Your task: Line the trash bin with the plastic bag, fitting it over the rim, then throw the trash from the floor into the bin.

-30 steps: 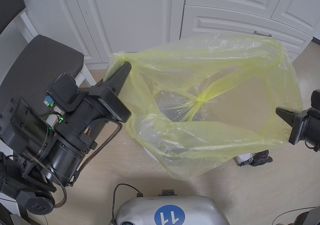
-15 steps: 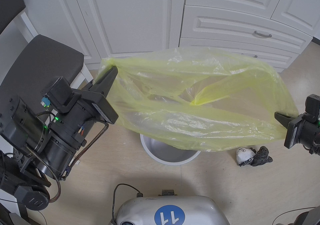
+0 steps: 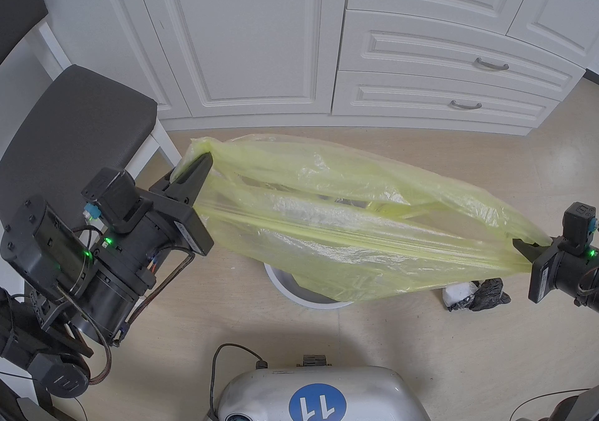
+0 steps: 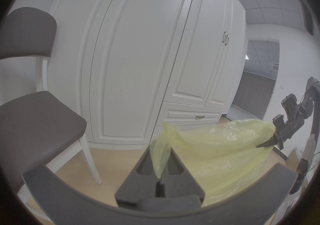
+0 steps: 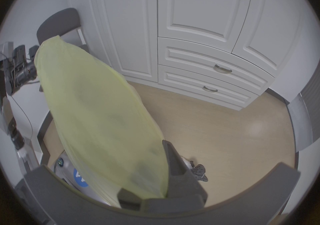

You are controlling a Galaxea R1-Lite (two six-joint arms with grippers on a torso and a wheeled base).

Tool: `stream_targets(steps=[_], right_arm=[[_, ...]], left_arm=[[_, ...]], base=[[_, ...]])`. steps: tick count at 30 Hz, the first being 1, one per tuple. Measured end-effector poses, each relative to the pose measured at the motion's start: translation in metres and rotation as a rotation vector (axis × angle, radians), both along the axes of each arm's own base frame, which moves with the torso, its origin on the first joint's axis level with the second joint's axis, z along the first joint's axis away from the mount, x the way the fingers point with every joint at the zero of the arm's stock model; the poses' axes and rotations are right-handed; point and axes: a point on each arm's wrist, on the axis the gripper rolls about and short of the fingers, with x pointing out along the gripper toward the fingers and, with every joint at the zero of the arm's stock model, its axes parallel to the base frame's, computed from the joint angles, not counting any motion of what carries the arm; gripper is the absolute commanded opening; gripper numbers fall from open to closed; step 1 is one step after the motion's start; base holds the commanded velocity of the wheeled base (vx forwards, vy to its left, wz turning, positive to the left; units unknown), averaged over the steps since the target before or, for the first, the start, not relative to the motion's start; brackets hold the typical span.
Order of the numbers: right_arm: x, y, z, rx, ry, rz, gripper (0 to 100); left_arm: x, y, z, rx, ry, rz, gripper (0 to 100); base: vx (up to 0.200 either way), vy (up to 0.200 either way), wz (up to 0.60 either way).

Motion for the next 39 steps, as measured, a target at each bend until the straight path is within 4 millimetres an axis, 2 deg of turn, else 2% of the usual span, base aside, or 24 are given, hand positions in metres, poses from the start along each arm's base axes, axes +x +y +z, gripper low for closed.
stream_targets(steps=[20, 33, 39], right_arm=[[0.006, -0.006, -0.006, -0.032, 0.018, -0.051, 0], [0.006, -0.001, -0.003, -0.022, -0.002, -0.016, 0], [0.014, 0.004, 0.0, 0.014, -0.062, -0.015, 0]], left_arm=[[0.003, 0.0, 0.001, -0.004, -0.003, 0.006, 0], [-0.005, -0.014, 0.001, -0.016, 0.002, -0.056, 0], [-0.004, -0.019, -0.003, -0.009, 0.015, -0.069, 0]], base=[[0.0, 0.0, 0.0], [0.0, 0.0, 0.0], [0.0, 0.0, 0.0]])
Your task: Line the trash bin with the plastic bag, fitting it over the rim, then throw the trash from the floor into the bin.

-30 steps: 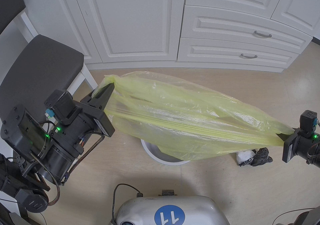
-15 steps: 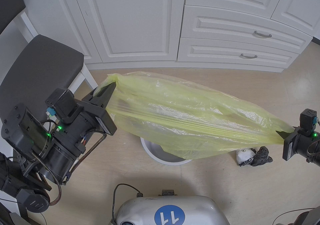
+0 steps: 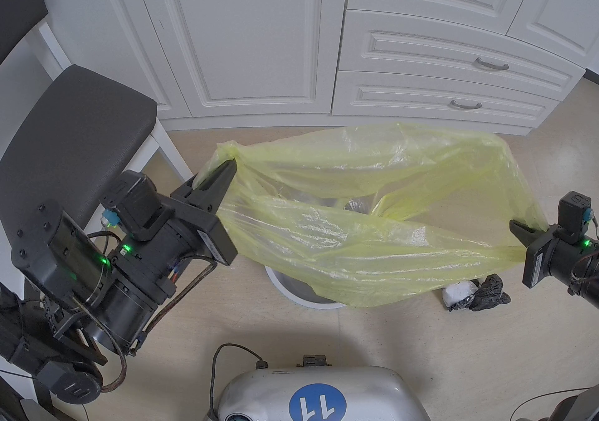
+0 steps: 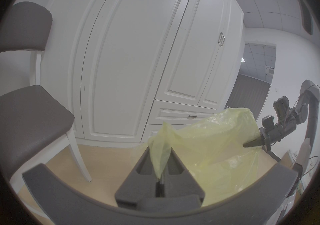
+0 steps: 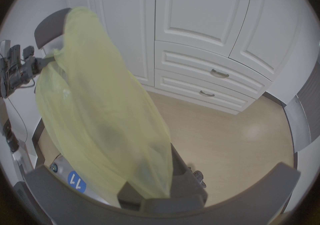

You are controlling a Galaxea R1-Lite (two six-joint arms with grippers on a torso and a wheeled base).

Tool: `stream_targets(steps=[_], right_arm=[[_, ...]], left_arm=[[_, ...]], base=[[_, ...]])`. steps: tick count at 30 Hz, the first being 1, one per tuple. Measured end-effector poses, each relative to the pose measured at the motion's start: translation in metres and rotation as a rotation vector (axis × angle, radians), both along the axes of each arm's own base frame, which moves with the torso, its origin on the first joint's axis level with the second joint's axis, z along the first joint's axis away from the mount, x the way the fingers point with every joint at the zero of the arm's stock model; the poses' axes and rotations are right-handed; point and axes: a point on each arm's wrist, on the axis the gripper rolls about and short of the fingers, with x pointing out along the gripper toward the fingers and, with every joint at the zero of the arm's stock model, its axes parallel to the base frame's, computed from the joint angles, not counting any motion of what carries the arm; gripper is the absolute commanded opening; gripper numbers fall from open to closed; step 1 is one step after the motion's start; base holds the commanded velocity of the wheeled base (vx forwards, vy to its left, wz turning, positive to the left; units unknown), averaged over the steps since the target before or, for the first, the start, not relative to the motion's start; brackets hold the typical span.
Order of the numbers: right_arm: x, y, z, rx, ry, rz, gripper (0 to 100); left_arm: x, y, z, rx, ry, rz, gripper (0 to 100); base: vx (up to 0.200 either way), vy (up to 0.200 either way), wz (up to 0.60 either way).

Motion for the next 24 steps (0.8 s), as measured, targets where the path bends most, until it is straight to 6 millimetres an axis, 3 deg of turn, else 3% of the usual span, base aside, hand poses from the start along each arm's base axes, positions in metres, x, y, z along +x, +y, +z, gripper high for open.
stream_targets(steps=[14, 24], right_arm=[[0.027, 0.025, -0.012, 0.089, -0.125, 0.045, 0], [0.046, 0.042, -0.049, 0.045, -0.033, 0.067, 0]], left_arm=[[0.008, -0.012, -0.003, -0.051, 0.039, -0.032, 0], [0.021, -0.023, -0.021, -0.031, 0.096, -0.034, 0]], base=[[0.0, 0.0, 0.0], [0.0, 0.0, 0.0]])
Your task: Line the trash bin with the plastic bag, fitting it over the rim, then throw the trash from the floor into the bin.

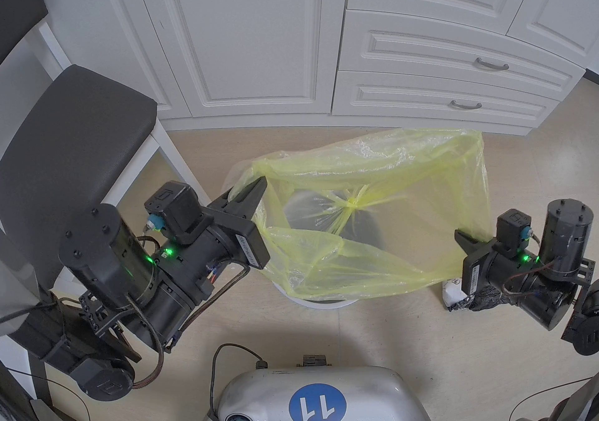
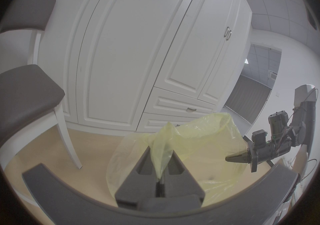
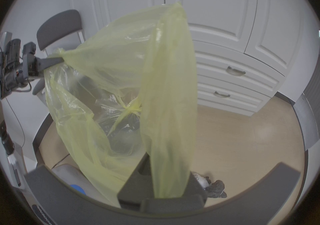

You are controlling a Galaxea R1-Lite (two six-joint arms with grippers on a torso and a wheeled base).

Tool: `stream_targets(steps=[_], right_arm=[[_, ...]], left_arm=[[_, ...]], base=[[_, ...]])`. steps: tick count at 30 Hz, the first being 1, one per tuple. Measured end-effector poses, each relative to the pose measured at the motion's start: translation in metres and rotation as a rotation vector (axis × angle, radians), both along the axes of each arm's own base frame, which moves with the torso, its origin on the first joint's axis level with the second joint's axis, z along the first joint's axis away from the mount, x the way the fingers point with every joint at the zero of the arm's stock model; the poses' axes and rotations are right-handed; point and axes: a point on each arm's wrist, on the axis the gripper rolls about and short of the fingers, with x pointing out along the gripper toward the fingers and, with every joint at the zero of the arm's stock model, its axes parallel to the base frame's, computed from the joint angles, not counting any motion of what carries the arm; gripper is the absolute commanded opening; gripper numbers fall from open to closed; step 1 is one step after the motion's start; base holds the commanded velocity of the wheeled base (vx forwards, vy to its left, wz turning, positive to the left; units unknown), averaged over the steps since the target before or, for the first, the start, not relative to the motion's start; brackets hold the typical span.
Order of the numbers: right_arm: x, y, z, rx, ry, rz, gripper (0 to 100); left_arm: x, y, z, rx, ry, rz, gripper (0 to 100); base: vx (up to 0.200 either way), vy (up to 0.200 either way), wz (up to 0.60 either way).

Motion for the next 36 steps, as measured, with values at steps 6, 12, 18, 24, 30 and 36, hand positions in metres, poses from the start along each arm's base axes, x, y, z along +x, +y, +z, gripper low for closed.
stream_targets(steps=[6, 12, 18, 24, 30, 36], right_arm=[[0.008, 0.006, -0.016, -0.01, 0.067, 0.02, 0], [0.018, 0.011, -0.028, 0.031, 0.13, 0.047, 0], [0.036, 0.011, -0.037, 0.048, 0.145, 0.01, 0], [0.065, 0.008, -0.051, 0.086, 0.136, -0.055, 0], [0.108, 0.014, -0.064, 0.255, 0.042, -0.107, 0], [0.132, 0.019, -0.068, 0.422, -0.099, -0.035, 0]], left_arm=[[0.004, -0.003, -0.008, 0.017, 0.02, 0.003, 0], [0.009, -0.002, -0.013, 0.014, 0.041, 0.015, 0], [0.035, -0.004, -0.022, -0.043, 0.086, 0.054, 0], [0.082, -0.011, -0.031, -0.174, 0.111, 0.134, 0], [0.123, -0.018, -0.037, -0.314, 0.094, 0.265, 0], [0.143, -0.015, -0.043, -0.385, 0.092, 0.311, 0]], base=[[0.0, 0.0, 0.0], [0.0, 0.0, 0.0], [0.0, 0.0, 0.0], [0.0, 0.0, 0.0], [0.0, 0.0, 0.0], [0.0, 0.0, 0.0]])
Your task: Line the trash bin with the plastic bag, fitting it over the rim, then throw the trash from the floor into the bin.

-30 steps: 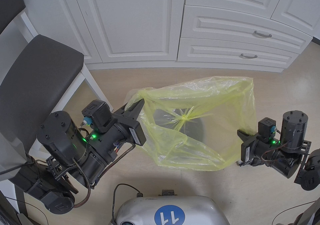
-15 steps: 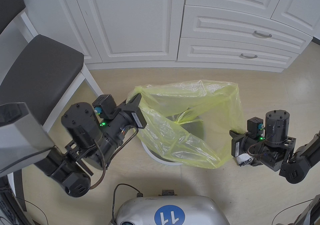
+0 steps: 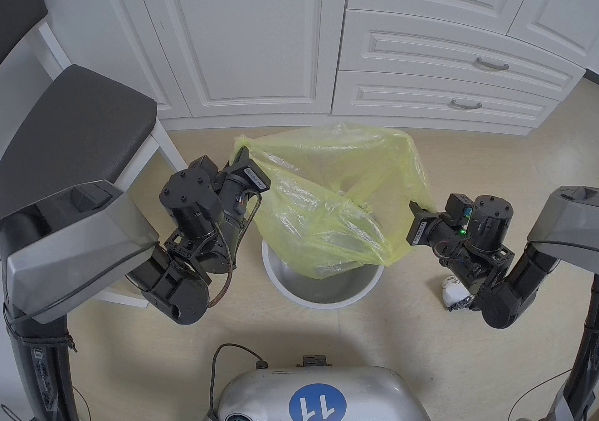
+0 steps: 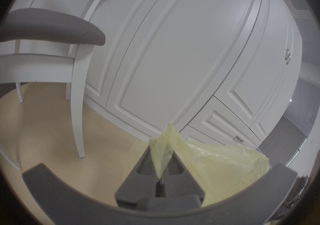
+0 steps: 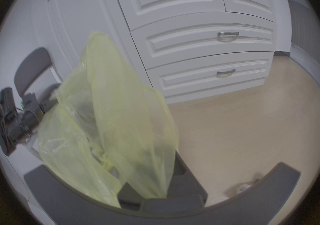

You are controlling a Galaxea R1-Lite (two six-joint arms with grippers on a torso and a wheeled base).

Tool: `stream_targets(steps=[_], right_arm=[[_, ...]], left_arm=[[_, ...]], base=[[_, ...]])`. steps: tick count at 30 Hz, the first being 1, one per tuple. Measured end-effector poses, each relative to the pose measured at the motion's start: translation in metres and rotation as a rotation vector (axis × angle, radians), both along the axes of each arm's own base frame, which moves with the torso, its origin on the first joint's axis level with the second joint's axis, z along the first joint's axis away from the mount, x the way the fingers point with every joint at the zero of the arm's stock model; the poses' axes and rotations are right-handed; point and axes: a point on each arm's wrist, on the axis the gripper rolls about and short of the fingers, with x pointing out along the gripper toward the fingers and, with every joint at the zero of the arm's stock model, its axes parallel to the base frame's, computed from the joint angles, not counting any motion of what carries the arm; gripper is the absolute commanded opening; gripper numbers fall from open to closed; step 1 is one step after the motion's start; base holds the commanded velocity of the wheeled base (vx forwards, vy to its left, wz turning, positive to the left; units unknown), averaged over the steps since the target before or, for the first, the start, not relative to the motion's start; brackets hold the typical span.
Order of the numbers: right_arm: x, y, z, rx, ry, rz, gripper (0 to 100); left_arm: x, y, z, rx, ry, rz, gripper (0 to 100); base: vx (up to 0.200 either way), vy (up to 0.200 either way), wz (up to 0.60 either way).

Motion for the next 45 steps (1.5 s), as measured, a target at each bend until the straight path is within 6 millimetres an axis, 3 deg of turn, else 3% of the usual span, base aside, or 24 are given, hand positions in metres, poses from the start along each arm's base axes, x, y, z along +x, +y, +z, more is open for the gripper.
stream_targets(steps=[8, 15, 22, 35, 41, 45], right_arm=[[-0.003, -0.008, -0.024, 0.018, 0.039, 0.127, 0], [-0.016, -0.021, -0.032, -0.013, 0.099, 0.189, 0], [-0.022, -0.036, -0.037, -0.081, 0.199, 0.182, 0], [-0.053, -0.049, -0.024, -0.207, 0.586, 0.19, 0], [-0.063, -0.044, -0.004, -0.247, 0.564, 0.226, 0], [-0.064, -0.036, -0.005, -0.263, 0.559, 0.247, 0]], left_arm=[[0.0, 0.003, -0.008, -0.023, 0.028, -0.009, 0], [-0.022, 0.011, -0.034, 0.093, 0.136, -0.188, 0], [-0.037, 0.023, -0.051, 0.239, 0.229, -0.22, 0], [-0.052, 0.038, -0.066, 0.368, 0.333, -0.289, 0], [-0.063, 0.048, -0.068, 0.41, 0.376, -0.333, 0], [-0.063, 0.051, -0.072, 0.418, 0.393, -0.334, 0]], base=[[0.0, 0.0, 0.0], [0.0, 0.0, 0.0], [0.0, 0.0, 0.0], [0.0, 0.0, 0.0], [0.0, 0.0, 0.0], [0.0, 0.0, 0.0]])
